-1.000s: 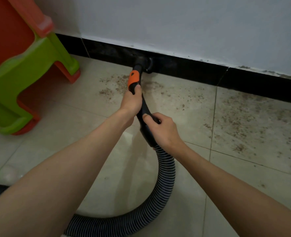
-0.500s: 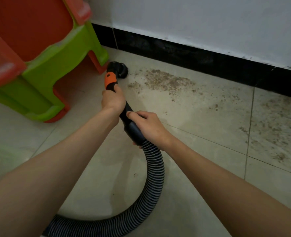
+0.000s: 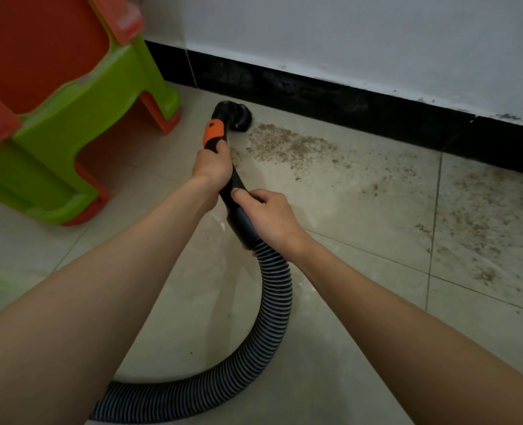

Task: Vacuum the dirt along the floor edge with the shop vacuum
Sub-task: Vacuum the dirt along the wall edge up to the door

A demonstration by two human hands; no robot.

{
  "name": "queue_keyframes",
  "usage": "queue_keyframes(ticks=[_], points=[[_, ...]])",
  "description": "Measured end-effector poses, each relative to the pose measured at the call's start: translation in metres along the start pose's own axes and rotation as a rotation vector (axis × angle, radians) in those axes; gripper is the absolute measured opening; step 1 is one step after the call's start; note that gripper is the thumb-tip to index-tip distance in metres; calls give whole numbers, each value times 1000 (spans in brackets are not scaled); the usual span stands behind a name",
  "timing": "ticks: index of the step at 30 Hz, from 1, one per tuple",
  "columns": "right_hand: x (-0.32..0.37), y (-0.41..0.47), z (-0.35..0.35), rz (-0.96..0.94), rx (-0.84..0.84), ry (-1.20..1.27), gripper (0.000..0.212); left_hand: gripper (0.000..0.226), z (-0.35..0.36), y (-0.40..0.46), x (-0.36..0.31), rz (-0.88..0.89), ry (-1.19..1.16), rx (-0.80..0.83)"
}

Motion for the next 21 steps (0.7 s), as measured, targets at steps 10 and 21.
queue_keyframes(ticks=[10,21], points=[[-13,-25,-37,35,-72,-18,34,46,39,-38,0,46,-28,97],[-19,-77,-89,80,-196,-5,43,50,86,-101,16,36,-49,251]])
Point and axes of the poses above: each hand's wrist, its own y-axis towards the middle knuckle, its own z-axis out of the palm, x = y × z, the point moved 1 cm from there along y, towards the middle knuckle, and after that the axes turned 15 degrees about -z, right-handed, at the moved point
